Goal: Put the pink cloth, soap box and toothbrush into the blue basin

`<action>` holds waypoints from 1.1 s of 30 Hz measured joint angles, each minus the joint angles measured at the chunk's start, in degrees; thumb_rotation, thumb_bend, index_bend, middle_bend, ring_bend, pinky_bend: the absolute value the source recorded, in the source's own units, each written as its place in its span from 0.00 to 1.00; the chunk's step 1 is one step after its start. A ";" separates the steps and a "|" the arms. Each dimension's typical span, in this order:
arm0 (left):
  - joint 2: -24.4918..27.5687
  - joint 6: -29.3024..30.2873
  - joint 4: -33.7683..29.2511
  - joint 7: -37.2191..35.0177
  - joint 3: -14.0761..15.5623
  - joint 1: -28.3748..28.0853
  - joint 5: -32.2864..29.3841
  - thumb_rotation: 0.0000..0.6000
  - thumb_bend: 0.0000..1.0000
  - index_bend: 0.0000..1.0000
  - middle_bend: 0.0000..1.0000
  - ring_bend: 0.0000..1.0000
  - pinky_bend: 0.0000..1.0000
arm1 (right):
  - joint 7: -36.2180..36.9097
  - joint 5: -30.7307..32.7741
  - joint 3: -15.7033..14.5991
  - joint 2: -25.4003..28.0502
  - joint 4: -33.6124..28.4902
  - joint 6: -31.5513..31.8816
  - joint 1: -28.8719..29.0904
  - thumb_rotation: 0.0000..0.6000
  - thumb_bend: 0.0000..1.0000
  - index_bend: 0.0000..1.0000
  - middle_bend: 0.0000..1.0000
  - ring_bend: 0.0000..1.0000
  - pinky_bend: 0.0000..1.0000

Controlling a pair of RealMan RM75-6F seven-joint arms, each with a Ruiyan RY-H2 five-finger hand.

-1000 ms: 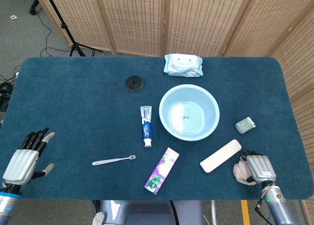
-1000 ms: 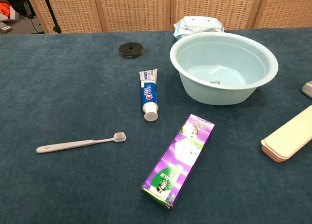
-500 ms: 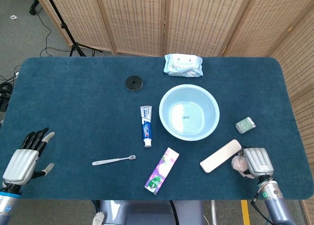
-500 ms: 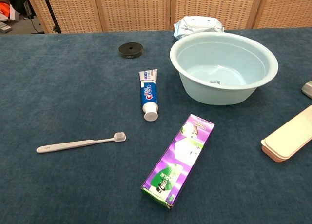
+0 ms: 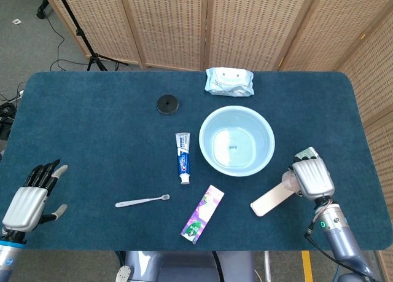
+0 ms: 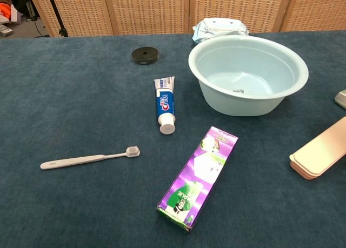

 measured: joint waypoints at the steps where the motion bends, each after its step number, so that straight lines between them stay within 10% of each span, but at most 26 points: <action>1: 0.03 0.02 0.00 -0.08 -0.01 0.01 -0.02 1.00 0.24 0.00 0.00 0.00 0.00 | -0.45 0.57 0.44 0.26 -0.64 -0.04 0.52 1.00 0.21 0.73 0.51 0.54 0.54; 14: 0.42 -0.42 -0.20 -0.89 0.15 -0.09 0.00 1.00 0.24 0.00 0.00 0.00 0.00 | -3.66 8.54 4.89 -3.42 -2.38 -1.50 8.54 1.00 0.21 0.74 0.52 0.55 0.54; 28: -0.98 -3.97 2.05 -1.53 -0.12 -1.26 -2.61 1.00 0.24 0.00 0.00 0.00 0.00 | -7.70 17.57 7.68 -17.00 12.64 -4.80 20.79 1.00 0.20 0.74 0.51 0.55 0.54; 33: -1.36 -4.61 2.59 -1.95 -0.11 -1.58 -3.14 1.00 0.24 0.00 0.00 0.00 0.00 | -7.22 21.11 7.67 -20.71 17.13 -6.06 22.76 1.00 0.15 0.56 0.28 0.35 0.50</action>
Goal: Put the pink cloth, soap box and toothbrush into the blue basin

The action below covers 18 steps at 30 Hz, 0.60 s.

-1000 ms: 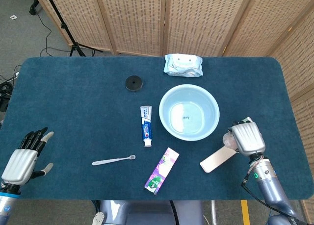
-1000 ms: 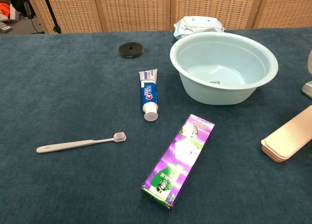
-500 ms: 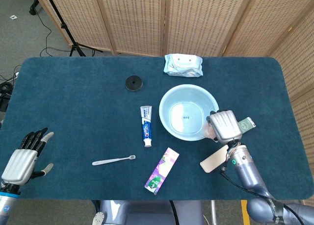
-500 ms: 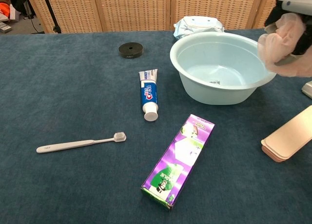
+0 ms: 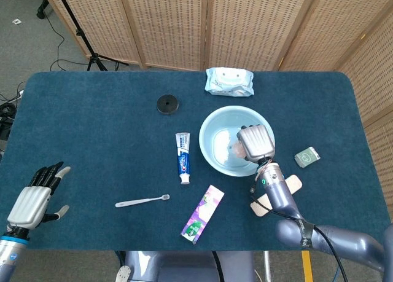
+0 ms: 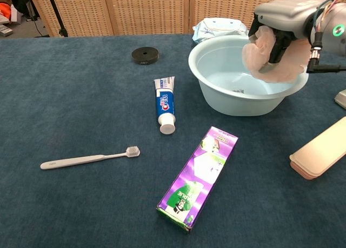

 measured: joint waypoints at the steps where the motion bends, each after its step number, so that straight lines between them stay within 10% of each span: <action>1: -0.02 -0.07 0.04 -0.04 0.00 -0.04 -0.03 1.00 0.24 0.00 0.00 0.00 0.00 | -0.01 0.78 -0.23 -0.16 0.12 -0.38 0.19 1.00 0.14 0.48 0.19 0.26 0.46; 7: 0.03 0.04 0.06 -0.17 0.00 -0.06 -0.07 1.00 0.24 0.00 0.00 0.00 0.00 | -0.59 4.83 -2.25 -0.03 -0.38 -2.32 1.57 1.00 0.10 0.10 0.00 0.00 0.25; 18: 0.34 0.69 -0.21 -0.22 -0.09 0.10 0.05 1.00 0.24 0.00 0.00 0.00 0.00 | -1.10 3.49 -2.84 3.83 -5.60 1.36 2.30 1.00 0.10 0.07 0.00 0.00 0.16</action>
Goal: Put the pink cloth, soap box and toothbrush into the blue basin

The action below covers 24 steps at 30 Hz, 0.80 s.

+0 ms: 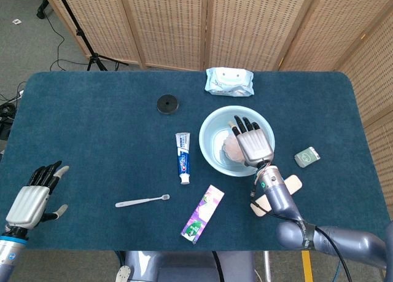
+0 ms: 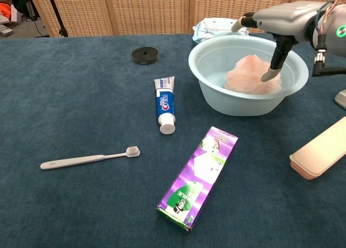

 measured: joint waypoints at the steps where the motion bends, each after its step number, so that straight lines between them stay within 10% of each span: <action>1: 0.02 0.03 -0.02 0.00 0.00 0.01 0.01 1.00 0.24 0.00 0.00 0.00 0.00 | -0.24 0.07 -0.02 0.46 -0.63 0.38 0.01 1.00 0.10 0.07 0.00 0.00 0.16; 11: 0.39 0.55 -0.49 0.09 0.17 0.16 0.62 1.00 0.24 0.00 0.00 0.00 0.00 | -1.55 -1.59 -3.40 10.77 -15.35 6.78 -4.26 1.00 0.10 0.07 0.00 0.00 0.16; 24: -0.02 0.80 -1.04 2.03 0.80 0.30 1.71 1.00 0.24 0.00 0.00 0.00 0.00 | 9.28 -22.34 -15.89 17.66 -22.05 14.40 -18.46 1.00 0.10 0.07 0.00 0.00 0.16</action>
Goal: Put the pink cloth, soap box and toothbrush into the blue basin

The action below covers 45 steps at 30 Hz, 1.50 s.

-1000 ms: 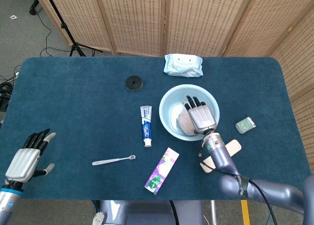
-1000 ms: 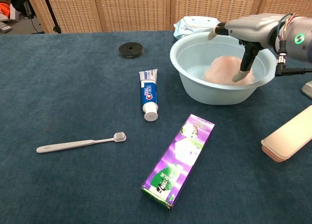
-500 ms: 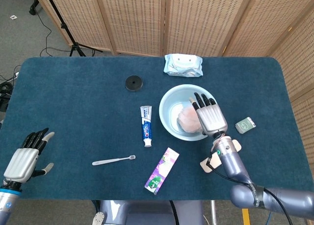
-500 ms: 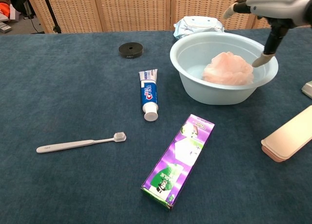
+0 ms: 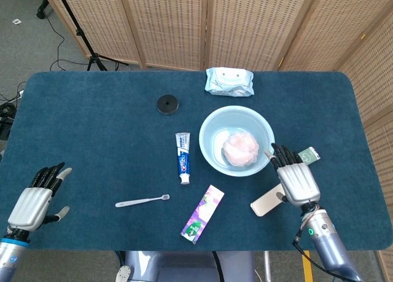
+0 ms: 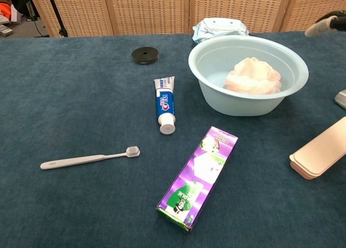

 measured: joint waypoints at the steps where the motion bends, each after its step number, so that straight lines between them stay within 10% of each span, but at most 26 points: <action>1: -0.01 0.07 -0.09 0.14 0.05 0.03 0.11 1.00 0.24 0.00 0.00 0.00 0.00 | 0.91 -1.22 -0.99 -0.03 0.32 0.36 -1.04 1.00 0.10 0.07 0.00 0.00 0.16; 13: -0.37 0.47 -0.59 1.40 0.59 0.24 1.22 1.00 0.24 0.00 0.00 0.00 0.00 | 15.04 -13.81 -8.61 -5.46 11.78 2.27 -12.36 1.00 0.10 0.14 0.00 0.00 0.16; 27: -0.15 0.40 -0.85 0.80 0.80 0.19 1.62 1.00 0.24 0.00 0.00 0.00 0.00 | 14.03 -13.49 -4.13 -6.63 12.17 -5.94 -9.29 1.00 0.10 0.33 0.13 0.06 0.16; 45: -0.42 -0.18 -0.87 0.98 1.22 0.00 2.02 1.00 0.24 0.00 0.00 0.00 0.00 | 12.04 -7.64 -0.15 -10.15 17.52 -14.43 -5.52 1.00 0.10 0.33 0.13 0.06 0.16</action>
